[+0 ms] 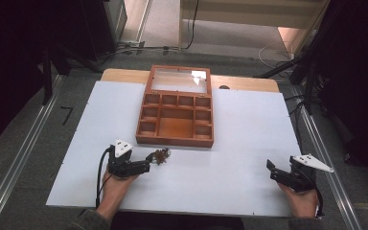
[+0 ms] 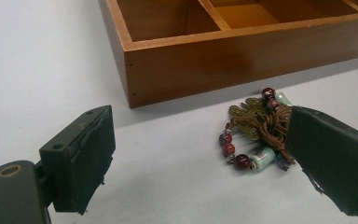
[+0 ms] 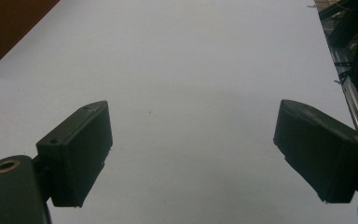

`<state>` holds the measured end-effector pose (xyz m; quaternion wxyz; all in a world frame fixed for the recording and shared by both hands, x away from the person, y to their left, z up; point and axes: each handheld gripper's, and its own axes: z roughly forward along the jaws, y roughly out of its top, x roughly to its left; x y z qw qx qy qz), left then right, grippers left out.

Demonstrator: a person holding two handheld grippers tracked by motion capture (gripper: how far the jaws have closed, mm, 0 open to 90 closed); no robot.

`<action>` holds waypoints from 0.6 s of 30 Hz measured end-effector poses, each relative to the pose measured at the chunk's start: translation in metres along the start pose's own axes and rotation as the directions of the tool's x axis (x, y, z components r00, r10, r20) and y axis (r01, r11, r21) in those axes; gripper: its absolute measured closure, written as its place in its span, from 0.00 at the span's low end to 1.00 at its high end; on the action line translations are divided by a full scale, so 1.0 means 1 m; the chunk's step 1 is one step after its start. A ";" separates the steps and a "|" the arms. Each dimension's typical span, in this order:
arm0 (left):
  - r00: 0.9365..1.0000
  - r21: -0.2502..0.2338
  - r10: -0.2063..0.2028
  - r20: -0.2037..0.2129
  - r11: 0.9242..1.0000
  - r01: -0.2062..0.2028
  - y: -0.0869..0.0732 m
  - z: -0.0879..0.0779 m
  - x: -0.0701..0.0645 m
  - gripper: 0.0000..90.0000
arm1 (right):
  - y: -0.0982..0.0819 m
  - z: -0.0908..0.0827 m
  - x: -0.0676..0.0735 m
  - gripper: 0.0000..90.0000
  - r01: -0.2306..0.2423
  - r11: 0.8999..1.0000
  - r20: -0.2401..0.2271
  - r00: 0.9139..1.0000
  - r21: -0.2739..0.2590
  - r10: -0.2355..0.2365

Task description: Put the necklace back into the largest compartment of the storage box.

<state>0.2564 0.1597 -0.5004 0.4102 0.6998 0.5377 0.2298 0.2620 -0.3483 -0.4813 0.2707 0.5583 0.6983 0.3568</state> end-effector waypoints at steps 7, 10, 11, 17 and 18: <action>1.000 0.005 0.005 0.005 1.000 -0.005 0.000 0.003 -0.003 0.10 | 0.000 0.000 0.000 0.11 0.002 1.000 0.000 1.000 0.001 -0.002; 1.000 0.005 0.005 0.010 1.000 -0.005 0.001 0.004 -0.004 0.10 | 0.000 0.000 -0.001 0.11 0.001 1.000 0.000 1.000 0.001 -0.001; 1.000 0.005 0.006 0.008 1.000 -0.006 0.001 0.004 -0.004 0.10 | 0.000 0.000 -0.001 0.11 0.001 1.000 0.001 1.000 0.001 -0.001; 1.000 0.006 0.010 0.016 1.000 -0.010 0.001 0.006 -0.007 0.12 | 0.000 0.000 -0.001 0.11 -0.001 1.000 0.001 1.000 0.001 0.001; 1.000 0.007 0.010 0.016 1.000 -0.010 0.001 0.007 -0.007 0.12 | 0.000 0.000 -0.001 0.11 -0.001 1.000 0.001 1.000 0.000 0.001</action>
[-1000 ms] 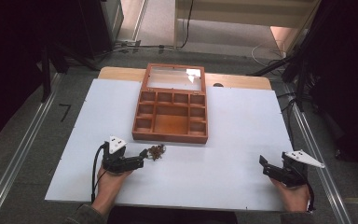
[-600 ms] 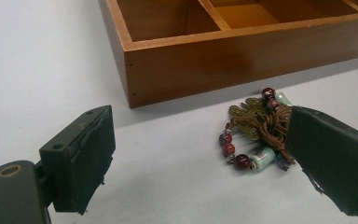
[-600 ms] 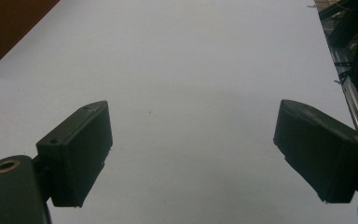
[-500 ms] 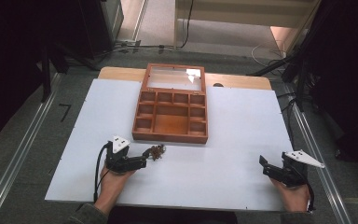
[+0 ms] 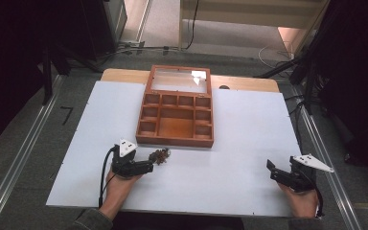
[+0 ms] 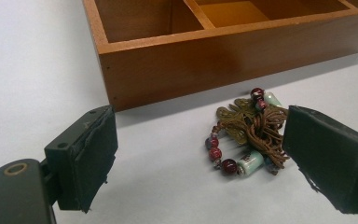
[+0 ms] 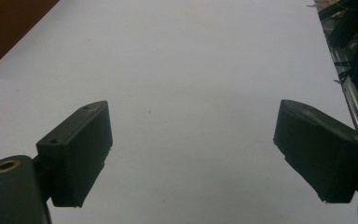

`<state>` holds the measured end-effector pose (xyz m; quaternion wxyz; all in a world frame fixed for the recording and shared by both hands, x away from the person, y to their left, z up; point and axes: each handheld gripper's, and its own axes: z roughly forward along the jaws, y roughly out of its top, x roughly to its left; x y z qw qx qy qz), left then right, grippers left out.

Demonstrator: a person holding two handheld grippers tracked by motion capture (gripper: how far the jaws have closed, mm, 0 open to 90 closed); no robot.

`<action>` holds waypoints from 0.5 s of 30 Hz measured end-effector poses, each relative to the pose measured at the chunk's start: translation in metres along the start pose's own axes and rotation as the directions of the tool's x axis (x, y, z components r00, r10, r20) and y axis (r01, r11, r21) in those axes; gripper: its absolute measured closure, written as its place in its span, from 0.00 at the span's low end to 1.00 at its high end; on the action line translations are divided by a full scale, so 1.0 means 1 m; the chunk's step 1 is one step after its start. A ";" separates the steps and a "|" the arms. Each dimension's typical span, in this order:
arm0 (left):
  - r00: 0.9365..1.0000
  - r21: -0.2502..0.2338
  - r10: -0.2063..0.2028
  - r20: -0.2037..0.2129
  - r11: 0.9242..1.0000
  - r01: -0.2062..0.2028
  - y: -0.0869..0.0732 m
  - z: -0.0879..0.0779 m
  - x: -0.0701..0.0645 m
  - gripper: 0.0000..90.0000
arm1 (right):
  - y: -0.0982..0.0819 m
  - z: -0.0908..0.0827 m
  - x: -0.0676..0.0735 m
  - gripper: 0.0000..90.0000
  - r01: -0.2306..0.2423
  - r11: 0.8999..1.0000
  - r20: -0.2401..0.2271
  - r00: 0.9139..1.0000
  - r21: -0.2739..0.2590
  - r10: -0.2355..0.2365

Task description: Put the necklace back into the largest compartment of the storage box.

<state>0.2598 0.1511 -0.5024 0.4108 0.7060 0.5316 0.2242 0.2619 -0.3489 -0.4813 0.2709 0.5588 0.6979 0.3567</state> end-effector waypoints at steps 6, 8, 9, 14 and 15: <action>1.000 0.002 0.007 0.010 1.000 -0.007 0.000 0.003 -0.002 0.14 | 0.000 0.000 0.000 0.11 0.003 1.000 -0.001 1.000 0.001 -0.003; 1.000 0.004 0.014 0.012 1.000 -0.014 0.001 0.004 -0.004 0.14 | 0.000 0.000 0.000 0.11 0.001 1.000 0.000 1.000 0.000 -0.001; 1.000 0.003 0.013 0.012 1.000 -0.013 0.001 0.005 -0.004 0.15 | 0.000 0.000 0.000 0.11 0.000 1.000 0.001 1.000 0.001 0.000; 1.000 0.003 0.021 0.017 1.000 -0.021 0.001 0.007 -0.006 0.17 | 0.000 0.000 0.000 0.11 -0.002 1.000 0.002 1.000 0.002 0.002; 1.000 0.009 0.025 0.017 1.000 -0.025 0.001 0.007 -0.006 0.17 | 0.000 0.000 0.000 0.11 -0.002 1.000 0.002 1.000 0.002 0.002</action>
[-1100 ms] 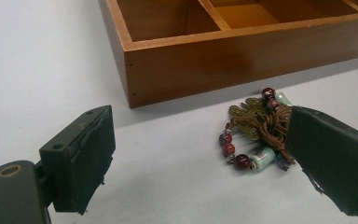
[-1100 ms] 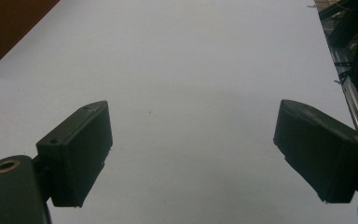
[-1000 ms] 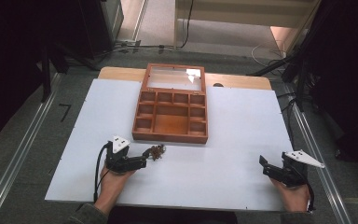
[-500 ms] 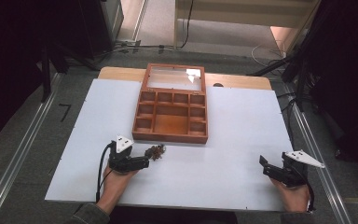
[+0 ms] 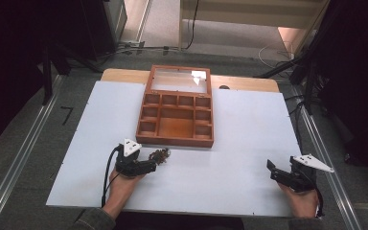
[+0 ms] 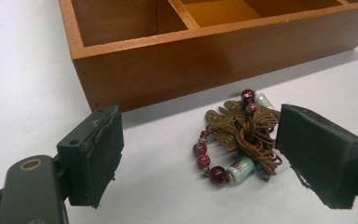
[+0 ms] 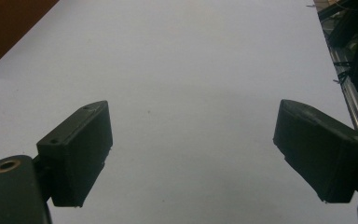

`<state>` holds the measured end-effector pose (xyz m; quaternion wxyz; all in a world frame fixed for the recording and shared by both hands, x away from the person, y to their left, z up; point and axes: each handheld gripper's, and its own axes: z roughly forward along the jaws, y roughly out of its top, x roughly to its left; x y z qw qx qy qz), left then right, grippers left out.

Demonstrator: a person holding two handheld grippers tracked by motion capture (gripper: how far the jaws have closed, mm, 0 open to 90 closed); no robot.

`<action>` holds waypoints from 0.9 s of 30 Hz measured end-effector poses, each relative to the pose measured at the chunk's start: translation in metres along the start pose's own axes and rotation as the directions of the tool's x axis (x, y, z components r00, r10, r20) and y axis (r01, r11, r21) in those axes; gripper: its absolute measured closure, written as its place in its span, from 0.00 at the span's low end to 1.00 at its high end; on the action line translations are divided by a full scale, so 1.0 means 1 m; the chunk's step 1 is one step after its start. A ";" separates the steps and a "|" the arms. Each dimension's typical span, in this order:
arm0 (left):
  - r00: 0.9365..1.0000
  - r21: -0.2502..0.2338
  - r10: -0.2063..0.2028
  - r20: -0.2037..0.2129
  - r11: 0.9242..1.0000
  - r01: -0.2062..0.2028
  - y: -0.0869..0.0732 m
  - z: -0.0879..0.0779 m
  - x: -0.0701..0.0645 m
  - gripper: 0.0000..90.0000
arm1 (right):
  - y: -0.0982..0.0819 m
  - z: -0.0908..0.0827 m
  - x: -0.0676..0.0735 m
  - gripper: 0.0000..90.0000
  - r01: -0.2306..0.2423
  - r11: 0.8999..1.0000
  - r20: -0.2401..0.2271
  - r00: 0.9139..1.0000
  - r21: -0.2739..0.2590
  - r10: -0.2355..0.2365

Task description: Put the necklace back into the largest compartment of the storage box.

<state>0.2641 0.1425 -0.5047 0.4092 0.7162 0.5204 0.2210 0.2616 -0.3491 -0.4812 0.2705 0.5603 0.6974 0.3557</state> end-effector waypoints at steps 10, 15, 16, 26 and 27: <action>1.000 0.011 0.006 0.018 1.000 -0.006 0.000 0.006 -0.005 0.25 | 0.000 0.000 0.000 0.11 0.002 1.000 -0.001 1.000 -0.001 -0.002; 0.999 0.006 0.018 0.030 1.000 -0.018 0.002 0.008 -0.008 0.34 | 0.000 0.000 0.000 0.11 0.001 1.000 0.000 1.000 -0.001 -0.001; 0.999 0.011 0.024 0.033 1.000 -0.025 0.002 0.008 -0.008 0.36 | 0.000 0.000 -0.001 0.11 0.001 1.000 0.000 1.000 0.000 -0.001; 0.997 0.017 0.044 0.067 0.999 -0.045 0.002 0.011 -0.011 0.53 | 0.000 0.000 -0.001 0.11 -0.001 1.000 -0.001 1.000 -0.001 0.001; 0.996 0.019 0.047 0.075 0.999 -0.048 0.002 0.012 -0.012 0.55 | 0.000 0.000 -0.001 0.11 0.000 1.000 -0.001 1.000 -0.002 0.000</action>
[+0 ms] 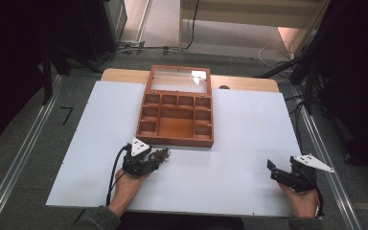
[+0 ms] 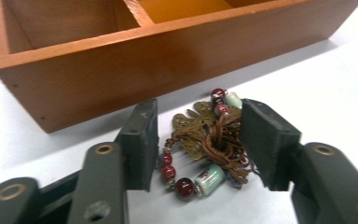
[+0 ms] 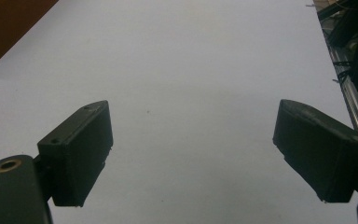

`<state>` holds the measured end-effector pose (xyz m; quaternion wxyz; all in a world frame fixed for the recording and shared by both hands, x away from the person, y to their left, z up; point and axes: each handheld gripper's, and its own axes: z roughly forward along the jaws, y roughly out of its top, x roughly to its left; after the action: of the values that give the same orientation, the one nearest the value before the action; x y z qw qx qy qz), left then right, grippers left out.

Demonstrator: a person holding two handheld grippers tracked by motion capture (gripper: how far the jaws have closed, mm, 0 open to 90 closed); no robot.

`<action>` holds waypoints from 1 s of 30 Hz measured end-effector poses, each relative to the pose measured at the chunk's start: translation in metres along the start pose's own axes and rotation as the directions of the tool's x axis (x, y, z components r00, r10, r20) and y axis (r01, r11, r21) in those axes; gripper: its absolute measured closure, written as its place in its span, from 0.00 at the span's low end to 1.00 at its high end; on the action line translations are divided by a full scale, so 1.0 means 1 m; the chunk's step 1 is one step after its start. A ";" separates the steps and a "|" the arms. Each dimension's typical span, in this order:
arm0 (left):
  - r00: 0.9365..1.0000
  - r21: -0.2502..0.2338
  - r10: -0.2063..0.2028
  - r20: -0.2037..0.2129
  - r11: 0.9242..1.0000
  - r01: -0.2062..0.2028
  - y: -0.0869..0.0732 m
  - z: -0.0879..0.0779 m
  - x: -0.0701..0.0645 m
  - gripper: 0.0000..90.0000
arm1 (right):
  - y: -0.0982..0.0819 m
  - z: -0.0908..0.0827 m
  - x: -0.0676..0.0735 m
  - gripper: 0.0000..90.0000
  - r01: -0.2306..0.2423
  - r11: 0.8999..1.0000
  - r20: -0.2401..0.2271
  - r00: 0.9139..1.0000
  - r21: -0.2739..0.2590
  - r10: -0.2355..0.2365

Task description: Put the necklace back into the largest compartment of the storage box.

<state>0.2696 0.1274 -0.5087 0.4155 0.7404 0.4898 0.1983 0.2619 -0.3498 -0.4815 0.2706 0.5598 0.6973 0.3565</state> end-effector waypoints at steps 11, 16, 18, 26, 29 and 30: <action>0.999 0.019 0.042 0.032 0.999 -0.042 0.000 0.003 -0.005 0.79 | 0.000 0.000 0.000 0.11 -0.003 1.000 0.002 1.000 0.002 0.003; 0.998 0.025 0.057 0.042 0.998 -0.058 0.000 0.003 -0.005 0.87 | 0.000 0.000 0.000 0.11 -0.004 1.000 0.002 1.000 0.002 0.004; 0.998 0.029 0.049 0.049 0.998 -0.051 0.000 0.003 -0.004 0.91 | 0.000 0.000 0.000 0.11 -0.003 1.000 0.002 1.000 0.003 0.003; 0.997 0.028 0.025 0.067 0.999 -0.027 0.001 0.002 -0.001 0.96 | 0.000 0.000 -0.001 0.11 -0.005 1.000 0.004 1.000 0.001 0.005; 0.998 0.022 0.022 0.064 0.999 -0.024 0.002 0.001 -0.001 0.97 | 0.000 0.000 -0.001 0.11 -0.004 1.000 0.003 1.000 0.001 0.004; 0.998 0.020 0.018 0.066 1.000 -0.020 0.002 0.000 -0.001 0.97 | 0.000 0.000 -0.001 0.11 -0.002 1.000 0.002 1.000 -0.001 0.002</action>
<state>0.2708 0.1262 -0.5069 0.4219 0.7553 0.4709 0.1728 0.2620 -0.3510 -0.4815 0.2715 0.5606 0.6963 0.3566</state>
